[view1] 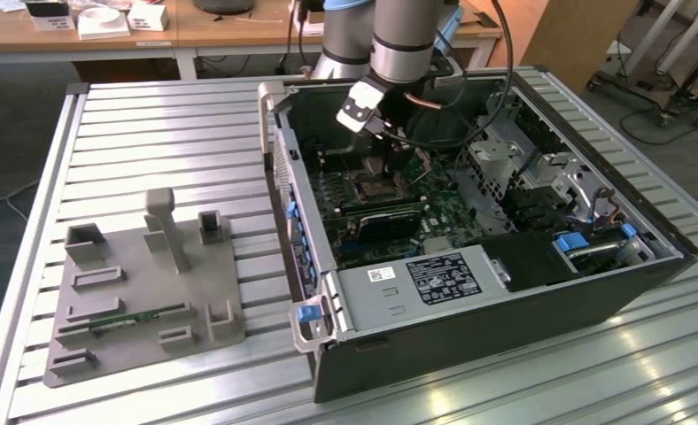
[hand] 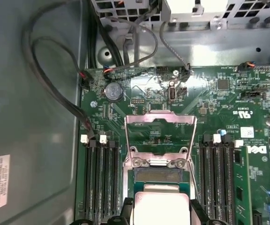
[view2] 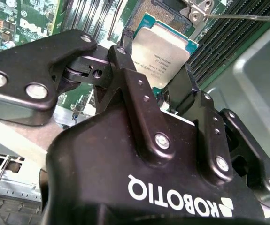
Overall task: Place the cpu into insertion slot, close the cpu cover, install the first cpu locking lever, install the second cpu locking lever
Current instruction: 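Place the cpu into insertion slot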
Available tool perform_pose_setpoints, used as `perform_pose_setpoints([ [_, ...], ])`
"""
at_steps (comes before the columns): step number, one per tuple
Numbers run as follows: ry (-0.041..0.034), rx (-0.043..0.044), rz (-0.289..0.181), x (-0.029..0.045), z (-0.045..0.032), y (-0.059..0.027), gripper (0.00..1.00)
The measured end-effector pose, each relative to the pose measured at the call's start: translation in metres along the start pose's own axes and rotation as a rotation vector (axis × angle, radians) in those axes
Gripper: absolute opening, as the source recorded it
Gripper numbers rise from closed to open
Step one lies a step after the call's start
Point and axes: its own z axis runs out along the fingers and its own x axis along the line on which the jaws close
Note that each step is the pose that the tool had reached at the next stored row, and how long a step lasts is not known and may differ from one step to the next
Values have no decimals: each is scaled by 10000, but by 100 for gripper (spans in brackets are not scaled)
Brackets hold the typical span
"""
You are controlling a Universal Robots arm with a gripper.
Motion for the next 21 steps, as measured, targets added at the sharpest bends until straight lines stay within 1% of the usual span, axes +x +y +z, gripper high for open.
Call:
perform_pose_setpoints([
  [3,0,5,-1,3,54,-6,54],
  [5,-1,25,-1,3,91,-9,54],
  [9,-3,157,2,2,153,-13,54],
  [10,-2,170,3,2,171,-15,54],
  [13,-1,175,3,1,209,-18,54],
  [21,-2,175,1,0,244,2,54],
])
